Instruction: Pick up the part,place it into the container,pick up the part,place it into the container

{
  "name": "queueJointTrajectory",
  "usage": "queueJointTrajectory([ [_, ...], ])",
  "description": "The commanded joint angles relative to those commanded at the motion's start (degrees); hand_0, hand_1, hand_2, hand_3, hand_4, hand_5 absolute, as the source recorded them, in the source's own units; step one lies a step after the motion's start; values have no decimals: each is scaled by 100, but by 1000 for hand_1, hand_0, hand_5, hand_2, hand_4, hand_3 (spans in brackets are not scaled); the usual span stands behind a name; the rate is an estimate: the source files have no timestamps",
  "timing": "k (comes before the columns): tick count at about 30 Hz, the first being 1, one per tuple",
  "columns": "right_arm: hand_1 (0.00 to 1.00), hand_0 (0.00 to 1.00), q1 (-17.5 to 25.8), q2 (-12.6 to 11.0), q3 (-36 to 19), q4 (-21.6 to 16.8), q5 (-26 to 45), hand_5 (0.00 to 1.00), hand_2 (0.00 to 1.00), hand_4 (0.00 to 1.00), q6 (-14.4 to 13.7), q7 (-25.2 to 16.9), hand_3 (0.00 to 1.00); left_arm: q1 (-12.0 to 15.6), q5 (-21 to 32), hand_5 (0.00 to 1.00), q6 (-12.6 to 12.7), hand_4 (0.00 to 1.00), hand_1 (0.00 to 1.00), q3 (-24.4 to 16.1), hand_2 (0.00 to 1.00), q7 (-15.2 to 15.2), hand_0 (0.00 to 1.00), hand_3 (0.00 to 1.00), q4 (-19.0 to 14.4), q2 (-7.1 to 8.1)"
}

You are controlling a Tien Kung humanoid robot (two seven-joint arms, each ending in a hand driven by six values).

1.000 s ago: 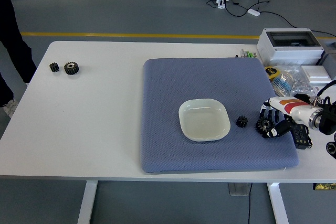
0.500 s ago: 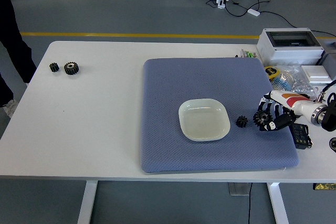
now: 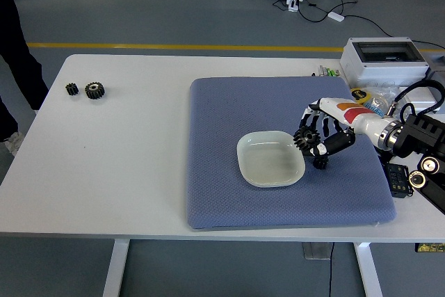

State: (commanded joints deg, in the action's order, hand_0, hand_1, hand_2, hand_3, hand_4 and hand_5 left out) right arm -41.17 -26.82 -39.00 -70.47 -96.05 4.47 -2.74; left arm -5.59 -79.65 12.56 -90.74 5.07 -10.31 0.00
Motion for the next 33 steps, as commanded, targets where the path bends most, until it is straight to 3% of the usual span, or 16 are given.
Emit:
queueJointTrajectory([
  [7,238,136,-421,490,686,213,-144,49,360,891,117,91,463,-21,51,609,6,677,679,47,684,0,691,566,0,0],
  [14,252,140,-870,982,1098,876,-149,54,387,880,82,120,475,-38,68,609,7,677,679,82,685,4,691,566,0,0],
  [18,252,140,-998,1109,1178,1195,-211,54,387,880,45,162,475,-47,68,609,11,677,679,72,685,2,691,566,0,0],
  [19,394,209,-1032,1142,1193,1293,-231,176,485,731,48,172,508,-50,67,610,11,677,677,70,685,2,691,565,0,0],
  [24,394,209,-1095,1188,1234,1470,-312,176,485,731,170,173,508,-52,62,610,11,677,677,62,685,5,691,565,0,0],
  [25,431,254,-1101,1196,1246,1501,-330,174,578,858,196,168,642,-52,58,610,11,677,678,57,684,6,691,564,0,0],
  [30,431,254,-1081,1220,1301,1611,-321,174,578,858,54,17,642,-40,40,610,17,677,678,33,684,5,691,564,0,0],
  [31,444,278,-1076,1219,1310,1627,-322,188,649,921,29,-8,736,-38,40,609,19,677,679,28,684,5,691,564,0,0],
  [33,444,278,-1076,1212,1328,1648,-339,188,649,921,0,-37,736,-35,33,609,17,677,679,28,684,7,691,564,0,0],
])
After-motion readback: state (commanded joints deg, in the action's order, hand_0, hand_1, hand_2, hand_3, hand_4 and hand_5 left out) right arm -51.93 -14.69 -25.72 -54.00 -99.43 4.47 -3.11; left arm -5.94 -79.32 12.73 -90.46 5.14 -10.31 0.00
